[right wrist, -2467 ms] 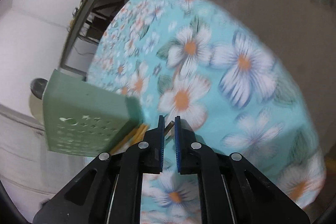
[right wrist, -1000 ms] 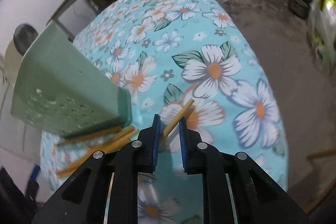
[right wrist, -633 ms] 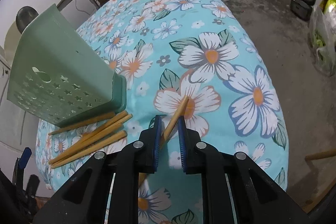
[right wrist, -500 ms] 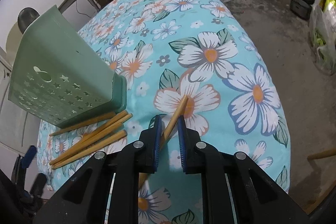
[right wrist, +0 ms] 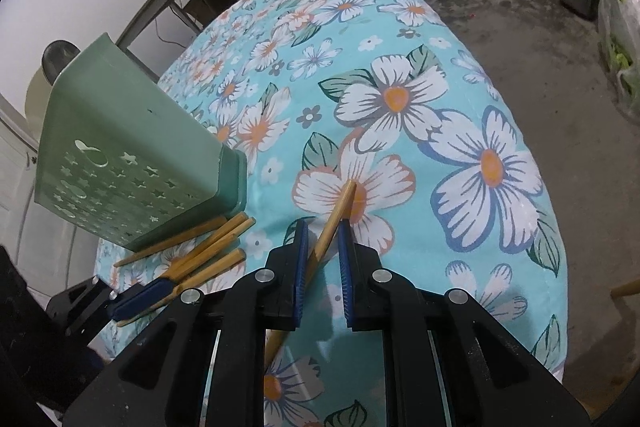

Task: Organize utensils
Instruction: 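Grasp a wooden chopstick with the left tool while the right tool lifts its chopstick, then raise both chopsticks upright above the green holder with both tools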

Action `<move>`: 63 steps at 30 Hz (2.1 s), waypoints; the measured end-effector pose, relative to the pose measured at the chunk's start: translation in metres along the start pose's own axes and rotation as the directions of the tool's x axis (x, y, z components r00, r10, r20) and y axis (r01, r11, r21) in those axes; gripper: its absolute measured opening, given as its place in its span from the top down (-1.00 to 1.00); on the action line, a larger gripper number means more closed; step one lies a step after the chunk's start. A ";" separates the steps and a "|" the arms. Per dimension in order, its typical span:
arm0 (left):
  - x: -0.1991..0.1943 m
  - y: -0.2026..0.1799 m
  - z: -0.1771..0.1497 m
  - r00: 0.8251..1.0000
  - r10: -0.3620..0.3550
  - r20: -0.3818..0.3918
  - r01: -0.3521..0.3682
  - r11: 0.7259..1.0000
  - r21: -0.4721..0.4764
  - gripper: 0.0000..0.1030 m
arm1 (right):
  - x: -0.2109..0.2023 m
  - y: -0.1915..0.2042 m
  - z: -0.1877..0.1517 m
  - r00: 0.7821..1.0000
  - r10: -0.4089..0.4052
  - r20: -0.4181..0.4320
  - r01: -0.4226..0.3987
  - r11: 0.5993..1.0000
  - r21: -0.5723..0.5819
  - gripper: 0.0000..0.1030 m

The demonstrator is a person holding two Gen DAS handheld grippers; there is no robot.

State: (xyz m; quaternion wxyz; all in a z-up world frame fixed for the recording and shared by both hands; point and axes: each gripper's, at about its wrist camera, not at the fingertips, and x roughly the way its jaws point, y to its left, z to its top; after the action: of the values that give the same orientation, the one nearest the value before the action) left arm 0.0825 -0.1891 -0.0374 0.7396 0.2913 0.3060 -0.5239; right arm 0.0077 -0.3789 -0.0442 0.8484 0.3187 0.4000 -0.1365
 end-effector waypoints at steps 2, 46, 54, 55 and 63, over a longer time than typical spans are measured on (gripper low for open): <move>0.009 0.001 0.004 1.000 0.002 -0.025 -0.002 1.000 0.011 0.49 | 0.000 -0.001 0.000 1.000 0.011 0.001 -0.011 1.000 0.003 0.75; -0.034 0.010 0.051 0.995 0.088 0.046 -0.080 0.986 -0.149 0.89 | -0.042 -0.012 0.006 0.964 0.257 0.063 -0.263 0.960 0.096 0.93; -0.087 0.031 0.045 0.990 0.063 0.126 -0.026 0.960 -0.278 0.88 | -0.076 0.009 0.006 0.951 0.281 0.126 -0.287 0.958 0.028 0.93; -0.093 0.034 0.044 0.988 0.060 0.143 -0.015 0.955 -0.297 0.89 | -0.079 0.012 0.006 0.950 0.283 0.132 -0.288 0.958 0.017 0.93; -0.163 0.063 0.036 0.948 0.107 0.299 0.026 0.912 -0.408 0.89 | -0.095 0.028 0.009 0.934 0.317 0.166 -0.314 0.948 -0.042 0.93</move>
State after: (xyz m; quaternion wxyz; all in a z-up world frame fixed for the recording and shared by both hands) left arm 0.1048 -0.1009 0.1160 0.8340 0.0498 0.2800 -0.4727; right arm -0.0349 -0.3659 0.0452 0.8927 0.3595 0.2707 -0.0224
